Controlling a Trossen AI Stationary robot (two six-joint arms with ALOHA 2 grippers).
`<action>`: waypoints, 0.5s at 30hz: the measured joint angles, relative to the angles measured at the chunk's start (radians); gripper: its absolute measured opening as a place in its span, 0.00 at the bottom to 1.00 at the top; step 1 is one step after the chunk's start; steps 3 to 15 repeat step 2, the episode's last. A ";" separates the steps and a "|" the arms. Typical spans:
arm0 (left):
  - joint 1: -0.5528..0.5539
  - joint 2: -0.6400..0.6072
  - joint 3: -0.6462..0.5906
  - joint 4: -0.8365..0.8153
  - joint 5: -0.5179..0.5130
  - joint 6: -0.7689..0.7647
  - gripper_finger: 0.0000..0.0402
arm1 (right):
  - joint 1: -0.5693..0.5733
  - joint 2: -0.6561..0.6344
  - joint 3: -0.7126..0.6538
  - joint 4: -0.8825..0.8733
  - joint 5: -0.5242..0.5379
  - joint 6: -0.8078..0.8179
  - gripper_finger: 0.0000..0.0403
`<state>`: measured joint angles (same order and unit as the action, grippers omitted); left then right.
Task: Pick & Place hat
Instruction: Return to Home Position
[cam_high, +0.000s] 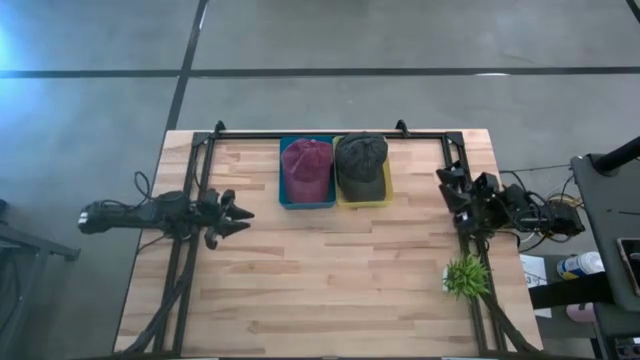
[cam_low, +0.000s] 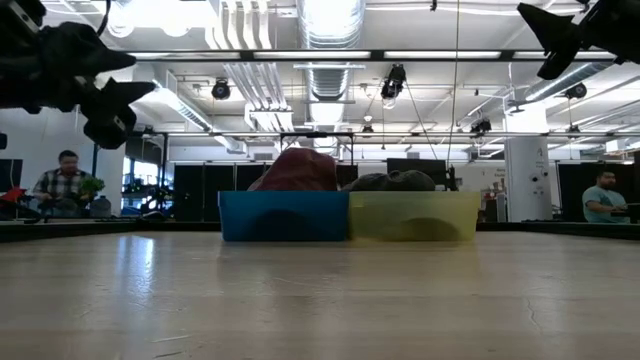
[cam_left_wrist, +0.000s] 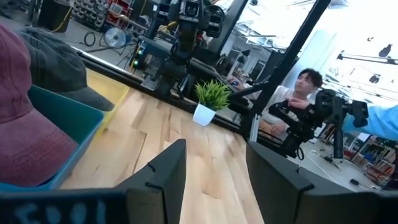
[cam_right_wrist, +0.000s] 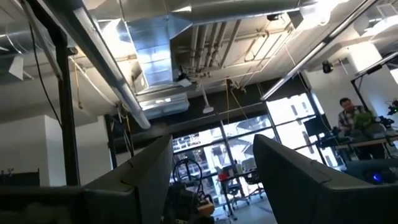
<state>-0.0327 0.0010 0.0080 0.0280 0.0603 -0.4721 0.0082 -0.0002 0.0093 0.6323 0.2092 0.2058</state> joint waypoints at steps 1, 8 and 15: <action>-0.002 0.000 0.000 0.000 0.001 0.000 0.40 | 0.000 0.000 0.000 -0.001 0.000 0.000 0.54; -0.004 0.000 0.000 0.000 0.001 0.000 0.40 | 0.000 0.000 0.000 -0.001 0.000 0.000 0.54; -0.004 0.000 0.000 0.000 0.001 0.000 0.40 | 0.000 0.000 0.000 -0.001 0.000 0.000 0.54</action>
